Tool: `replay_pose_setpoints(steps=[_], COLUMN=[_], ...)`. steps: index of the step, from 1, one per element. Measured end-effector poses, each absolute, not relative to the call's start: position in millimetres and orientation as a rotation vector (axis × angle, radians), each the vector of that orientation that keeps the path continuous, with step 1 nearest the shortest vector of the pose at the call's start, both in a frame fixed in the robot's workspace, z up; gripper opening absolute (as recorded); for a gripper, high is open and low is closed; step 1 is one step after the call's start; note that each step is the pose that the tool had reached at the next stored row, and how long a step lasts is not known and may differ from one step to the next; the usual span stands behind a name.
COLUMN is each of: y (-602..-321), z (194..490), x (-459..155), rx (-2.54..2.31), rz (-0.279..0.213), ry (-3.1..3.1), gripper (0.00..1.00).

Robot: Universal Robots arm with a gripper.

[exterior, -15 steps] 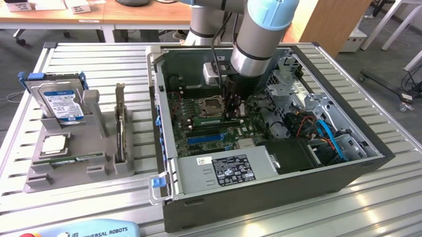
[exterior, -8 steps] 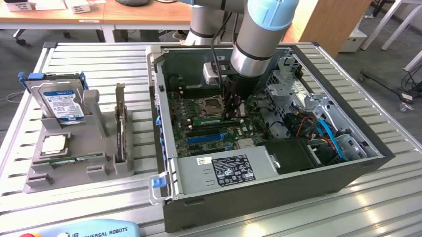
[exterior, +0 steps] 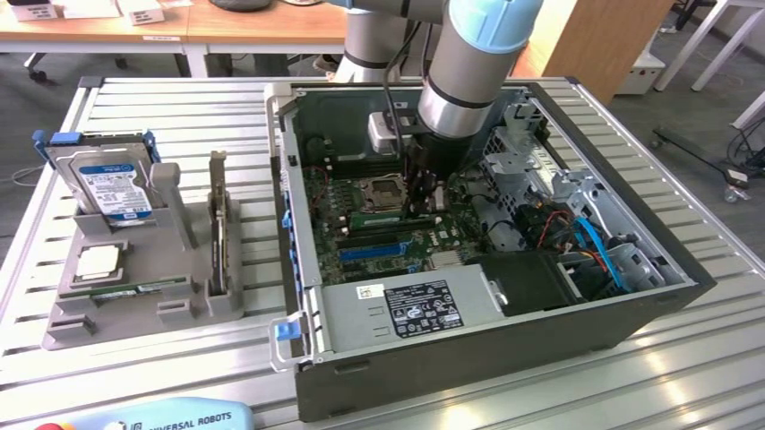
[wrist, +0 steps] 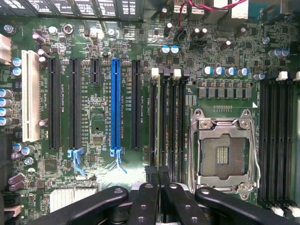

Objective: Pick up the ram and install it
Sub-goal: 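Insert the ram into the slot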

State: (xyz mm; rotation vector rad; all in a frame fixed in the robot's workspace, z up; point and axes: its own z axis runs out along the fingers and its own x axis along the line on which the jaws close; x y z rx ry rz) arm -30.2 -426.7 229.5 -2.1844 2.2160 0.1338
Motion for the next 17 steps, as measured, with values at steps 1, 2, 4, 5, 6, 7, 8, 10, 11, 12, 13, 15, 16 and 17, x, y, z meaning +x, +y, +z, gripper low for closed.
replay_pose_setpoints(steps=[1, 2, 4, 5, 6, 7, 8, 10, 11, 12, 13, 15, 16, 17], y=[-426.7, -426.7, -426.7, -426.7, -426.7, -426.8, -426.8, -426.7, -426.7, -426.7, -426.7, -426.7, -426.7, -426.7], z=[230.0, 230.2, 230.2, 230.2, 230.3, 230.3, 230.3, 230.2, 229.8, 229.5, 229.3, 229.1, 229.0, 229.2], x=[-30.2, -30.2, -30.2, -30.2, -30.2, -30.2, -30.2, -30.2, -30.2, -30.2, -30.2, -30.1, -30.0, -29.9], rx=[-2.185, -2.185, -2.188, -2.193, -2.199, -2.204, -2.209, -2.21, -2.21, -2.21, -2.21, -2.21, -2.21, -2.21], rz=[0.135, 0.135, 0.135, 0.135, 0.135, 0.135, 0.135, 0.135, 0.135, 0.135, 0.135, 0.135, 0.136, 0.136], ry=[2.216, 2.216, 2.213, 2.208, 2.203, 2.198, 2.194, 2.193, 2.192, 2.192, 2.193, 2.193, 2.192, 2.193], gripper=[0.12, 0.12, 0.12, 0.12, 0.12, 0.12, 0.12, 0.12, 0.12, 0.12, 0.12, 0.12, 0.12, 0.12])
